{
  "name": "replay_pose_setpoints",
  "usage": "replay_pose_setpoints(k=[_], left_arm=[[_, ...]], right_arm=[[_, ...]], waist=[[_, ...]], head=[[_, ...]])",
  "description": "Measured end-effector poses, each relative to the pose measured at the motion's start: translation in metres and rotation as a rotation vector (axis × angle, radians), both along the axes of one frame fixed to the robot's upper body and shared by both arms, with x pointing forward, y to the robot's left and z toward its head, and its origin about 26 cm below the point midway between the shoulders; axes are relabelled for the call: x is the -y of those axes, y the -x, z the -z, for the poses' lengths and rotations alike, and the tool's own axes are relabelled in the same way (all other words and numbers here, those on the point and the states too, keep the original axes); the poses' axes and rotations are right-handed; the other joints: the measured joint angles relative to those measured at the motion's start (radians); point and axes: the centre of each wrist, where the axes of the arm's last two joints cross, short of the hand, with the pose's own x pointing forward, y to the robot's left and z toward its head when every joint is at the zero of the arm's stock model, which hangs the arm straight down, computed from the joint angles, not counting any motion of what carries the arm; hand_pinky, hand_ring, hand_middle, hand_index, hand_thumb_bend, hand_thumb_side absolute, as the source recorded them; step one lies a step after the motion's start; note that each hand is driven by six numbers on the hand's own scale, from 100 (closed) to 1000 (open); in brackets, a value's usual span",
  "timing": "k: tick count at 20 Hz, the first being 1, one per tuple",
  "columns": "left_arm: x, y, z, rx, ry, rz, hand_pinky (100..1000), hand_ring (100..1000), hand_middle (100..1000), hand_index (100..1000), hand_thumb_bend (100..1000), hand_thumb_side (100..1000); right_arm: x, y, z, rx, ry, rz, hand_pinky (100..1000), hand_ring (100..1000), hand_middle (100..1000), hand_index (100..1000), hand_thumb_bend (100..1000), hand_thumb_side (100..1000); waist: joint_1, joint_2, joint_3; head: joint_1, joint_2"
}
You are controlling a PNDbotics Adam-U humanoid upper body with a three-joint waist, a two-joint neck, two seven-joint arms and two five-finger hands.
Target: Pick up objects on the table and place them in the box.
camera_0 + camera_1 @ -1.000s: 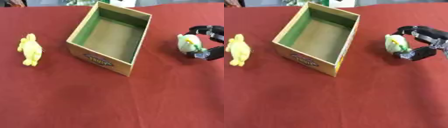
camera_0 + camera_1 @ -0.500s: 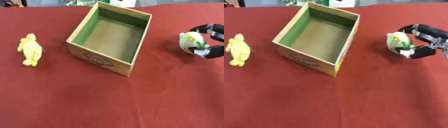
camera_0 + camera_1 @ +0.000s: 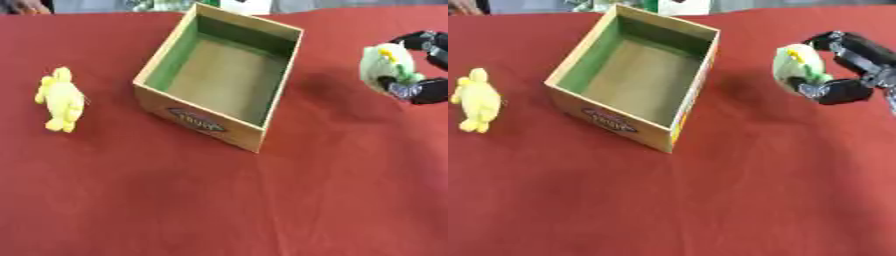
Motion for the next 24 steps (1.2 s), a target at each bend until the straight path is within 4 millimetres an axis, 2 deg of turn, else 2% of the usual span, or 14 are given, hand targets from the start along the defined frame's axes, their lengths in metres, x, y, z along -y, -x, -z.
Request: replay_pose_setpoints(k=[3, 8, 13, 19, 24], left_arm=[[0.000, 0.000, 0.000, -0.002, 0.001, 0.000, 536, 669, 730, 708, 100, 623], [0.001, 0.000, 0.000, -0.002, 0.001, 0.001, 536, 669, 729, 708, 100, 619], [0.002, -0.001, -0.001, 0.001, -0.004, 0.010, 536, 669, 728, 709, 100, 615], [0.006, -0.003, -0.005, 0.016, -0.012, 0.033, 535, 669, 727, 708, 100, 616], [0.008, -0.005, -0.007, 0.025, -0.013, 0.048, 534, 668, 725, 709, 100, 618]], right_arm=[[-0.012, 0.005, -0.016, 0.048, -0.051, -0.039, 796, 815, 355, 712, 100, 484], [-0.042, 0.013, -0.054, 0.118, -0.095, -0.131, 761, 786, 369, 710, 100, 509], [-0.077, 0.010, -0.082, 0.105, -0.111, -0.232, 756, 777, 374, 717, 100, 504], [-0.114, -0.010, -0.087, 0.026, -0.110, -0.312, 763, 780, 373, 723, 100, 494], [-0.134, -0.027, -0.078, -0.005, -0.103, -0.315, 758, 777, 380, 721, 100, 519]], waist=[[0.000, -0.005, -0.001], [-0.007, -0.011, 0.002], [-0.007, -0.018, 0.014], [-0.016, -0.013, 0.052], [-0.022, -0.003, 0.078]], head=[[0.000, 0.000], [-0.002, 0.001], [-0.016, 0.003], [-0.032, 0.003], [-0.050, 0.000]])
